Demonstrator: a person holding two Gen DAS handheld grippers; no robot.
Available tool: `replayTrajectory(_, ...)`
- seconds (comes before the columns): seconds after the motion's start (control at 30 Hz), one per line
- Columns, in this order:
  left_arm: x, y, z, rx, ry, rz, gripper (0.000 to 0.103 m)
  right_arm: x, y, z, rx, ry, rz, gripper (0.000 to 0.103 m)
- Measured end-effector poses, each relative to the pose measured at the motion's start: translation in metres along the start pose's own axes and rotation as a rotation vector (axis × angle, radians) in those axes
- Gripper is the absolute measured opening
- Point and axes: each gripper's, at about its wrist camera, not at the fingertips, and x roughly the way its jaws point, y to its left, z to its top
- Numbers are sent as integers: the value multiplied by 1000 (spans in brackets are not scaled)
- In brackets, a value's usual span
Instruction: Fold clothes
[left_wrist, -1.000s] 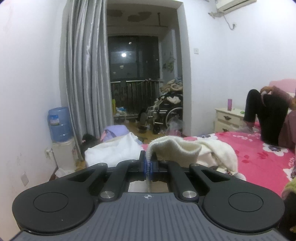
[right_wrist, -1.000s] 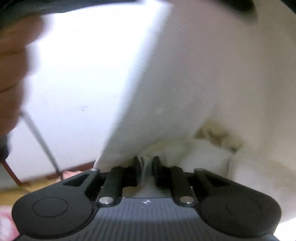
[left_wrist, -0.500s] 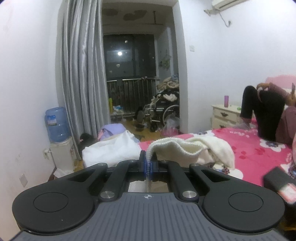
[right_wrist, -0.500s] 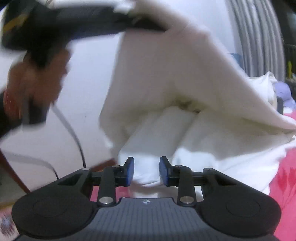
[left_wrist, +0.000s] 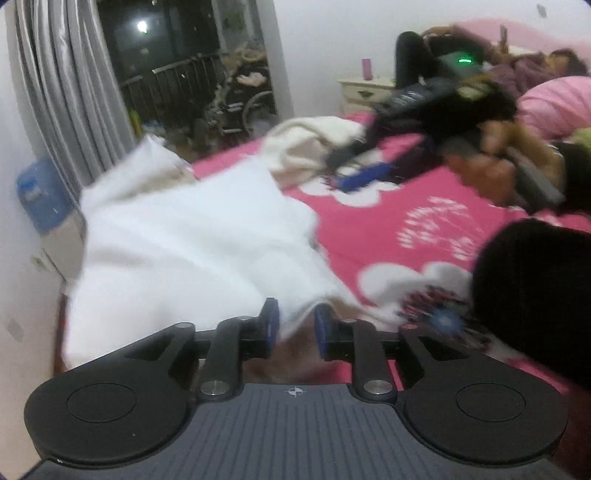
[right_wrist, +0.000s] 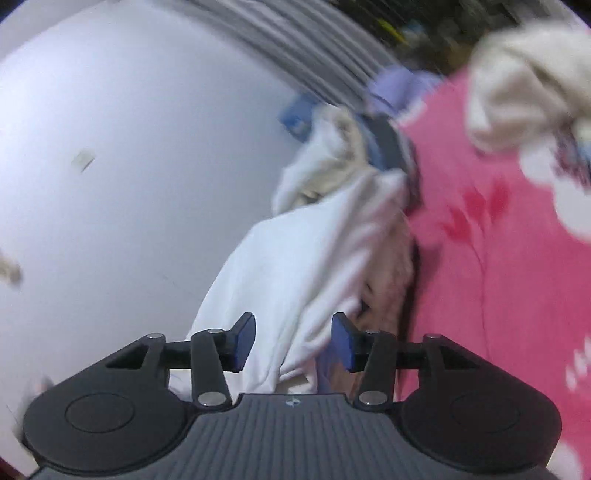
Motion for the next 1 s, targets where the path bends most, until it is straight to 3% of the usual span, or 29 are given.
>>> replayTrajectory(0.07, -10, -3, -6, -49, -4, -57, 23, 6, -3, 5, 54, 28, 27, 51)
replayTrajectory(0.13, -20, -10, -12, -70, -21, -59, 26, 4, 1, 10, 98, 60, 58, 51)
replayTrajectory(0.4, -34, 3, 1, -123, -134, 49, 30, 47, -6, 13, 150, 160, 36, 48)
replayTrajectory(0.47, -33, 8, 2, -143, -153, 78, 31, 57, -9, 12, 164, 175, 25, 37)
replayTrajectory(0.5, -32, 9, 2, -155, -158, 92, 31, 61, -11, 12, 171, 183, 19, 15)
replayTrajectory(0.53, -31, 10, 1, -170, -160, 103, 31, 61, -10, 13, 163, 182, 23, 8)
replayTrajectory(0.67, -34, 21, -7, -240, -163, 120, 31, 41, 0, 18, 62, 138, 47, 7)
replayTrajectory(0.87, -39, 36, -7, -311, -181, 157, 31, 52, -10, 5, -7, 191, -117, 7)
replayTrajectory(1.0, -36, 44, 9, -308, -237, 203, 31, 46, -6, 11, -47, 143, -132, 23)
